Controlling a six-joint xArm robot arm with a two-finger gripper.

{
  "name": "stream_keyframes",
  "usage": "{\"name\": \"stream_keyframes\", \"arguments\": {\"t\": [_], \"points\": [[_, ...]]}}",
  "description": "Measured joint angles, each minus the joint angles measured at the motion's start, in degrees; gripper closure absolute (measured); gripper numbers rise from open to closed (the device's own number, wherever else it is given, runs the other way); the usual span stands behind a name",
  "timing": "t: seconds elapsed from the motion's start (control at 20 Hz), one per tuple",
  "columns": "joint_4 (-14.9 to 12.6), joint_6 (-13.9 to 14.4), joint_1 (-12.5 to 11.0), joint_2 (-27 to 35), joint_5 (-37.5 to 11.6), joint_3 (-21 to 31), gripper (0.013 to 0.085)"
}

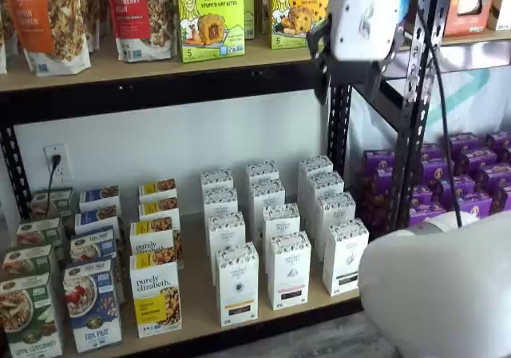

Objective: Pick up the white box with a yellow strip in the middle, on the bottom shelf, the fourth box from the left

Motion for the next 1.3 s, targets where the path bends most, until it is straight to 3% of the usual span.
{"name": "stream_keyframes", "arguments": {"t": [0.25,0.55,0.7,0.85,1.15,1.3], "points": [[-1.7,3.5,3.9,-1.1,-7.1,6.5,0.013],[-0.9,7.2,8.2,-0.6,-14.6,12.6,0.013],[-3.3,11.9,12.5,2.8,-16.9,14.0,0.013],[-5.1,15.7,15.8,5.2,-22.4,16.4,0.013],[-8.5,21.8,20.4,10.4,-33.6,18.9,0.013],[-7.4,22.4,21.4,14.1,-36.7,18.4,0.013]]}}
